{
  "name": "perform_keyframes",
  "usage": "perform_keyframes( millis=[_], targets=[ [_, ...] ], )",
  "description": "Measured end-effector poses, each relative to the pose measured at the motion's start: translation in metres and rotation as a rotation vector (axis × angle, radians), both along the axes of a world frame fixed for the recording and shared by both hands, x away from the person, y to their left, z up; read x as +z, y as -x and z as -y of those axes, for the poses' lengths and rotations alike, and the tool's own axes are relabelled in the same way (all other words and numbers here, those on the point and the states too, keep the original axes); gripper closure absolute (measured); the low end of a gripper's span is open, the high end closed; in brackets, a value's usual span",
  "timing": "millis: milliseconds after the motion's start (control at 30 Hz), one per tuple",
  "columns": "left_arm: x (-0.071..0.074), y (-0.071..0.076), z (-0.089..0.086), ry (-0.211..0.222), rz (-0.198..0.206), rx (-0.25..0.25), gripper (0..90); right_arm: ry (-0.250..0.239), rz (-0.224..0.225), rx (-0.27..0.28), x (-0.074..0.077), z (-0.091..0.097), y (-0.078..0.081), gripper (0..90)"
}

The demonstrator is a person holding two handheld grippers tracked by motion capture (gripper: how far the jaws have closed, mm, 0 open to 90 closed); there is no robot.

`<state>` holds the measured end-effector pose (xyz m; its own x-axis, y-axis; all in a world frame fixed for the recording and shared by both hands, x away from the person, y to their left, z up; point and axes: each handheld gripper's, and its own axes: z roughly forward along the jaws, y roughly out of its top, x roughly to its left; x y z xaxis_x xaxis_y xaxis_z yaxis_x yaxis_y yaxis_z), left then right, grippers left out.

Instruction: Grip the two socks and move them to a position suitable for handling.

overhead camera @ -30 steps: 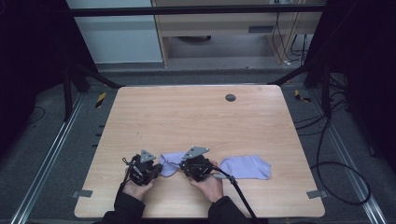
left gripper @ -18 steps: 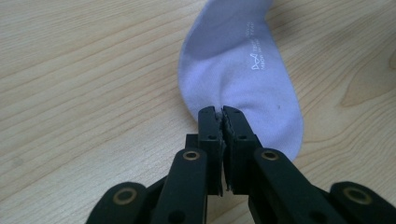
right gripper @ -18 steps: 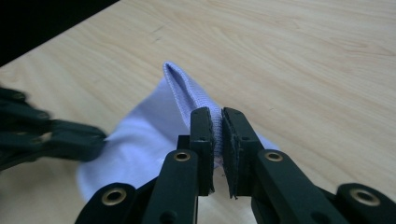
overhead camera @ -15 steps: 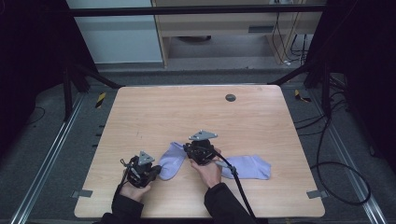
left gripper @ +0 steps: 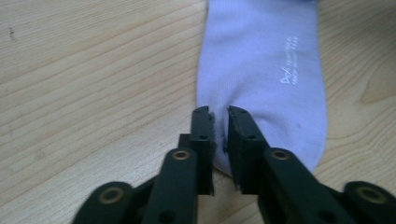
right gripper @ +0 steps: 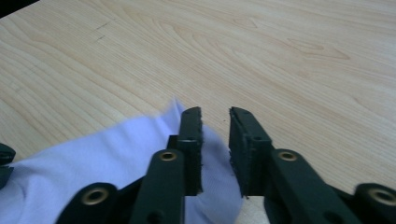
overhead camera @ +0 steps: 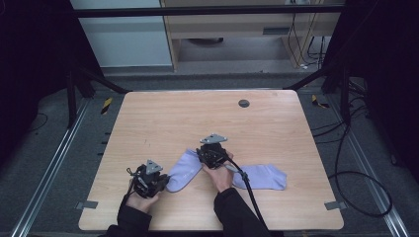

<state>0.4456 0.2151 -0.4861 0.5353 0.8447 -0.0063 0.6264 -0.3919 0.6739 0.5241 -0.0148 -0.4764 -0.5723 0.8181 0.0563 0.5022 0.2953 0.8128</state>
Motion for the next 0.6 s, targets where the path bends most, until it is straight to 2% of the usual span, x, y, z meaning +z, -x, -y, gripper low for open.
perform_keyframes(
  millis=[33,67,100,233,267,333,367,600],
  targets=[
    [0.001,0.000,-0.001,0.003,0.007,0.007,76.9,0.001,0.000,-0.001,0.000,0.001,-0.001,71.9],
    [0.002,0.001,-0.002,0.016,0.020,0.022,69.2,0.005,0.004,-0.003,0.002,0.003,-0.002,67.3],
    [0.003,0.001,-0.003,0.017,0.026,0.027,67.8,0.010,0.001,-0.002,0.003,0.004,-0.002,65.9],
    [0.008,0.006,-0.007,0.032,0.049,0.058,62.9,0.047,-0.004,0.009,0.005,0.009,-0.003,66.1],
    [0.009,0.008,-0.009,0.029,0.055,0.074,62.6,0.048,-0.027,0.020,0.004,0.012,-0.004,66.1],
    [0.009,0.009,-0.010,0.026,0.047,0.088,62.2,0.057,-0.043,0.019,0.000,0.013,-0.004,66.3],
    [0.006,0.008,-0.010,0.029,0.035,0.098,61.9,0.055,-0.065,0.016,-0.003,0.014,-0.005,66.5],
    [0.000,0.006,-0.002,0.002,-0.011,0.089,67.6,0.059,-0.123,-0.001,-0.019,0.021,-0.012,68.0]
  ],
)
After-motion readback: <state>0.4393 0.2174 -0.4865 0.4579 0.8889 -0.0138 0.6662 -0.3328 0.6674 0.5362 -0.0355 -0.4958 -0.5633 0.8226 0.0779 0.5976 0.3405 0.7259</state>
